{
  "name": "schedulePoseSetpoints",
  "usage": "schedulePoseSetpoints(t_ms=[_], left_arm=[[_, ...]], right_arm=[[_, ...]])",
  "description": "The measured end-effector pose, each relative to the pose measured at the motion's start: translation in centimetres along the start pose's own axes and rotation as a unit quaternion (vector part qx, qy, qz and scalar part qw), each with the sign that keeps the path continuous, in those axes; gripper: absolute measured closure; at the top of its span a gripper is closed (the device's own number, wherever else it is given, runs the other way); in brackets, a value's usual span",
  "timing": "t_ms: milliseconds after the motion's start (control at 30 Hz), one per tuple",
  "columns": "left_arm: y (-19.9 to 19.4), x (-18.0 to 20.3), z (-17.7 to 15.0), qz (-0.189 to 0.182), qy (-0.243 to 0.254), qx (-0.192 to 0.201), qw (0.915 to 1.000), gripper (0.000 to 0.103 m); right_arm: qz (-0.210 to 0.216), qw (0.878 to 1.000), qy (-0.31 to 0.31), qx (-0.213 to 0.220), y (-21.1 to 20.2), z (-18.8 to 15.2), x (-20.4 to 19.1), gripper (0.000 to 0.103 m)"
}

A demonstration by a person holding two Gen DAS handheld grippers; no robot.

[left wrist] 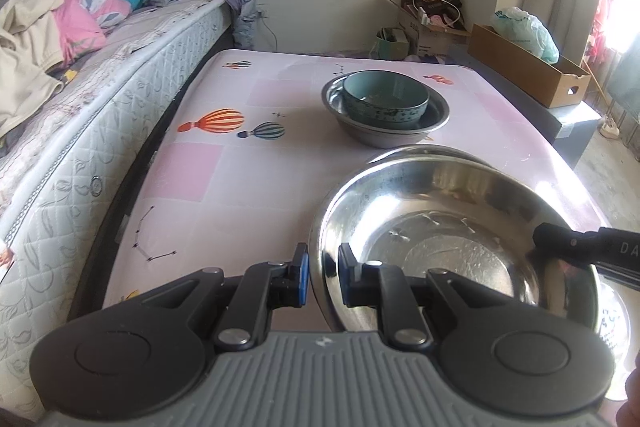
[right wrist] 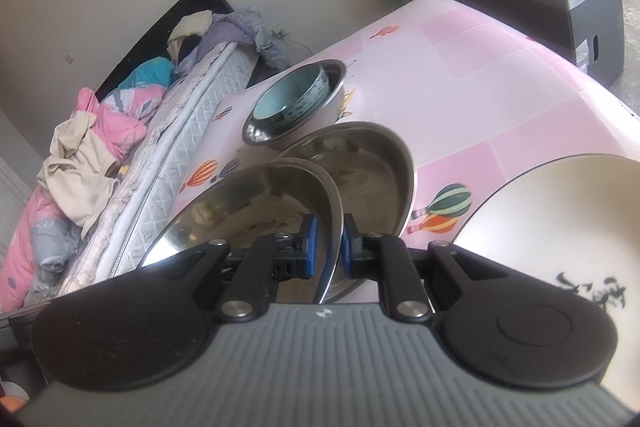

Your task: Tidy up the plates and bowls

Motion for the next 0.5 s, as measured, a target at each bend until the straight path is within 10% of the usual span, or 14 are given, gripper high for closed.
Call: schedulePoseSetpoints(t_ms=[500], left_arm=[[6.2, 2.1, 0.7, -0.01, 0.0, -0.041, 0.9991, 0.086]], right_arm=[[-0.03, 0.999, -0.001, -0.012, 3.5, 2.2, 3.5, 0.09]])
Point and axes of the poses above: each gripper's, at about its wrist camera, not at the fingertips, and y roughly the way its jaws point, x to its right, z to its top, the point moved 10 cm from there along y, roughly the way its jaws point, and after that the axes turned 11 degrees about -y, right-handed, at the moved point
